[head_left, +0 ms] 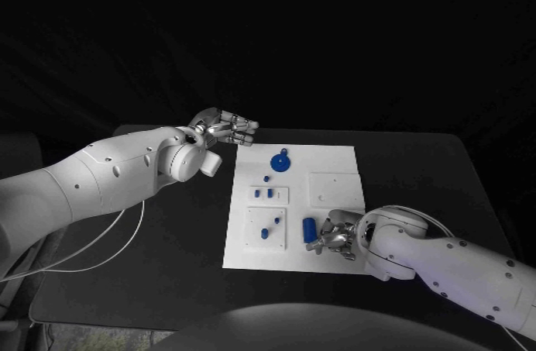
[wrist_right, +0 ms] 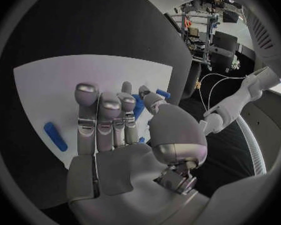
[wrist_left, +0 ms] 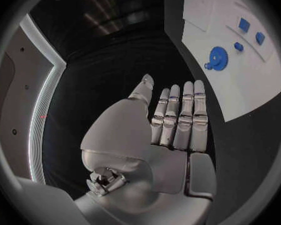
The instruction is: Assemble the parts on the task board
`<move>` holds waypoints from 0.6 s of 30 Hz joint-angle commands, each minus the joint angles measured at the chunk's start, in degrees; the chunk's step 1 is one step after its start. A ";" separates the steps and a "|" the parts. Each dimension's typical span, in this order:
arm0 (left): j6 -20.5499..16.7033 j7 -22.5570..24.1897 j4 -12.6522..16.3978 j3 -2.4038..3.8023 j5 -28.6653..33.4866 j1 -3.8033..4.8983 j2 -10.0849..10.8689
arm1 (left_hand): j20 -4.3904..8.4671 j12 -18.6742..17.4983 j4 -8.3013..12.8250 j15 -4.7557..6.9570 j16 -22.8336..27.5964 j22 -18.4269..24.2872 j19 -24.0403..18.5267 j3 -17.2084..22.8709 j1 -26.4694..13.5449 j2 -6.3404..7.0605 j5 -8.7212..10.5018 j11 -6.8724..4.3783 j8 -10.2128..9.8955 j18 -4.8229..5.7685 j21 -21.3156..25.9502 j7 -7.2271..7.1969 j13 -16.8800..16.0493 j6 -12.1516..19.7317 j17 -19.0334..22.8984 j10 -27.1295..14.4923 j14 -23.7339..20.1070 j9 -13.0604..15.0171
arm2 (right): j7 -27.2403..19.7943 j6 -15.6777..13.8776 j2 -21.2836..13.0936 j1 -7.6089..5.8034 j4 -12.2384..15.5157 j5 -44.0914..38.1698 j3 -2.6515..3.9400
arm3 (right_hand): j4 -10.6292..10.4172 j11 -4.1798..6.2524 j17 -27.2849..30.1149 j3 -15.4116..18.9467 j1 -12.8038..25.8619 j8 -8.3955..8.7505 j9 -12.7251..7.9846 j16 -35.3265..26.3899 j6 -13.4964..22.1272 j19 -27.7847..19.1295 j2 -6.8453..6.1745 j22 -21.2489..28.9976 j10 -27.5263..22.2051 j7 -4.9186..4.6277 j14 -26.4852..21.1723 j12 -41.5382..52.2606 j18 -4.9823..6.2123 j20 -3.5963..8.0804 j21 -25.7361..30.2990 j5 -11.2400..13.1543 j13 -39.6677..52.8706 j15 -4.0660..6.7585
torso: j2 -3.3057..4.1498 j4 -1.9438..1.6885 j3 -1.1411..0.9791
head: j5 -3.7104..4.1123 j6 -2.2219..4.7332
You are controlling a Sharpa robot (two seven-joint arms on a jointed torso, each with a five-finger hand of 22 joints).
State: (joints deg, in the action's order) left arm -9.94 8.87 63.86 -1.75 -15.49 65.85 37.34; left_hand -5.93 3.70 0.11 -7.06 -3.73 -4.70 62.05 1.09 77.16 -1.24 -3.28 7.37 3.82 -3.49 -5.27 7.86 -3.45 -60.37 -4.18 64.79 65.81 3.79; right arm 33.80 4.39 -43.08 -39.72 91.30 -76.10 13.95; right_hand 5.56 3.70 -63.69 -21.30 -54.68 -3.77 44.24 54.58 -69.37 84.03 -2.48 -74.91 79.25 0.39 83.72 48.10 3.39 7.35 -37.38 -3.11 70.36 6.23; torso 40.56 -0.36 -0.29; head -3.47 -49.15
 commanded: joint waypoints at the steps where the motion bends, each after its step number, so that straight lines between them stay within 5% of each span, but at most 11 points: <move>1: 0.88 0.15 0.03 0.01 -0.18 0.01 -0.21 | -0.46 -0.31 -0.26 -0.09 0.19 0.07 0.00 0.02 -0.51 0.01 0.27 0.08 -0.17 -0.88 0.18 -0.10 0.03 0.26 -0.07 -0.49 -0.27 0.06 | -1.67 -0.02 -0.03 0.09 0.28 0.46 -0.03 | 0.40 0.31 0.00 0.07 -0.04 -0.01 1.06 0.41 -0.13 3.03 0.48 -0.73 0.01 -0.05 0.11 0.37 -0.71 0.51 -0.35 -0.10 0.12 0.39 | 0.01 0.02 0.00 | 0.03 0.03; 8: 0.85 0.13 0.03 0.00 -0.23 0.01 -0.15 | -0.46 -0.31 -0.31 -0.10 0.20 0.06 -0.01 0.10 -0.45 -0.08 0.26 0.08 -0.18 -0.88 0.18 -0.07 0.03 0.33 -0.07 -0.52 -0.30 0.05 | -1.64 1.01 -0.80 0.09 0.45 0.25 -0.03 | 0.65 0.32 0.06 1.92 -1.59 0.06 3.13 0.56 -0.30 3.02 -0.57 -0.82 -0.02 0.08 0.05 0.47 -0.75 0.54 -0.56 -1.36 0.13 0.42 | -0.03 -0.01 -0.02 | 0.03 0.00; 18: 0.84 0.11 0.12 -0.01 -0.31 0.01 -0.03 | -0.46 -0.31 -0.31 -0.10 0.20 0.06 -0.01 0.10 -0.45 -0.08 0.26 0.08 -0.18 -0.88 0.18 -0.07 0.03 0.33 -0.07 -0.52 -0.30 0.05 | -2.11 0.51 -2.45 0.10 1.82 0.18 0.02 | 1.07 0.43 0.10 4.34 -3.52 0.08 3.09 0.66 -0.56 3.05 -0.28 -0.88 0.00 0.21 0.04 1.04 -0.80 0.58 -0.71 -2.90 0.47 0.44 | -0.02 0.00 0.03 | 0.09 0.23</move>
State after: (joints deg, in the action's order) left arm -9.86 8.71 63.85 -1.79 -15.57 65.85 37.37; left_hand -5.93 3.70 0.11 -7.06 -3.73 -4.71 62.05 1.09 77.16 -1.24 -3.28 7.37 3.82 -3.49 -5.27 7.86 -3.45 -60.37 -4.18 64.79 65.81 3.79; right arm 32.61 4.43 -45.47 -39.68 92.90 -75.84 13.96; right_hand 6.67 3.70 -63.65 -17.30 -57.55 -3.77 47.37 55.01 -69.54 83.81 -2.79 -74.90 79.25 0.56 83.71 48.94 3.02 7.56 -37.93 -5.78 70.75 6.21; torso 40.52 -0.34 -0.29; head -3.45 -48.96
